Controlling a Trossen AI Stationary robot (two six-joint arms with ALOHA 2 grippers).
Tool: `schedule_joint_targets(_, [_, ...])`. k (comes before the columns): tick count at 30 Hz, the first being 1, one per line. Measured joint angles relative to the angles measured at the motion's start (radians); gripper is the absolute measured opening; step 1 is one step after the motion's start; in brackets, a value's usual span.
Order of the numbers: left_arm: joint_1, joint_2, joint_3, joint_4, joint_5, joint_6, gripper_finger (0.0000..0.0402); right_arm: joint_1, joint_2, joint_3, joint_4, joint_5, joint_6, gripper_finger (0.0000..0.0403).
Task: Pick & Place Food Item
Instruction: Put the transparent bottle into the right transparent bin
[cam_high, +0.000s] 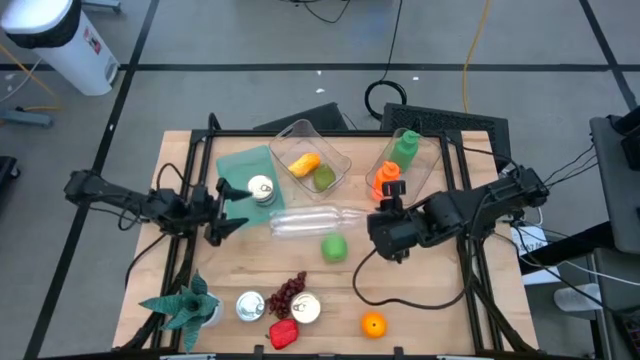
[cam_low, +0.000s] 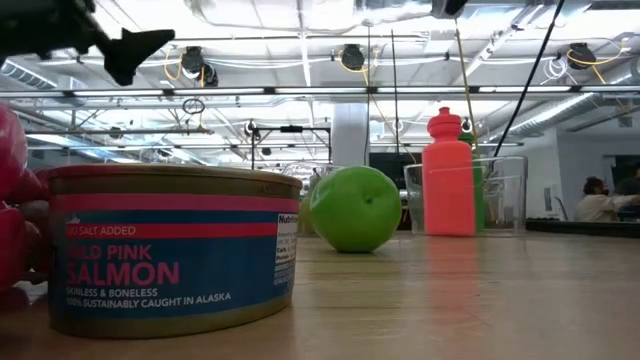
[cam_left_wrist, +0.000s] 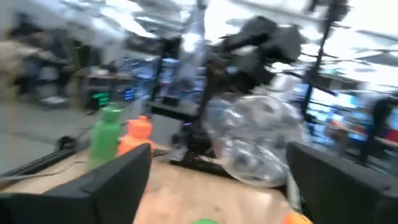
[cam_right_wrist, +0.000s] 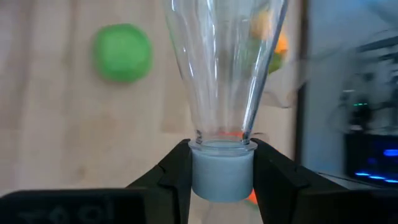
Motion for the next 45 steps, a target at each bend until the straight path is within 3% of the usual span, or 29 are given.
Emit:
schedule_joint_targets(3, [0.023,0.082,0.090,-0.098,-0.067,-0.058,0.0375,0.002,0.007,0.000,0.024,0.078,-0.052,0.0118])
schedule_joint_targets(9, [0.080,0.237,0.262,-0.238,-0.068,-0.096,0.0358,0.016,0.018,0.000,0.047,0.159,-0.128,0.0118])
schedule_joint_targets(14, [0.109,0.308,0.363,-0.311,-0.001,-0.114,0.0395,0.023,0.033,-0.001,0.031,0.187,-0.143,0.0118])
schedule_joint_targets(17, [0.119,0.315,0.403,-0.351,0.019,-0.138,0.0390,0.030,0.026,0.001,0.024,0.208,-0.136,0.0118])
schedule_joint_targets(24, [0.153,0.314,0.471,-0.391,0.173,-0.292,0.0397,0.051,0.022,0.000,-0.043,0.209,-0.108,0.0118])
schedule_joint_targets(31, [0.193,0.382,0.480,-0.461,0.234,-0.411,0.0398,0.063,0.023,-0.001,-0.034,0.280,-0.130,0.0118])
schedule_joint_targets(37, [0.196,0.472,0.480,-0.335,0.336,-0.413,0.0399,0.063,0.030,-0.001,-0.027,0.248,-0.146,0.0118])
schedule_joint_targets(45, [0.194,0.524,0.480,-0.186,0.469,-0.438,0.0400,0.061,0.034,-0.001,-0.025,0.305,-0.125,0.0118])
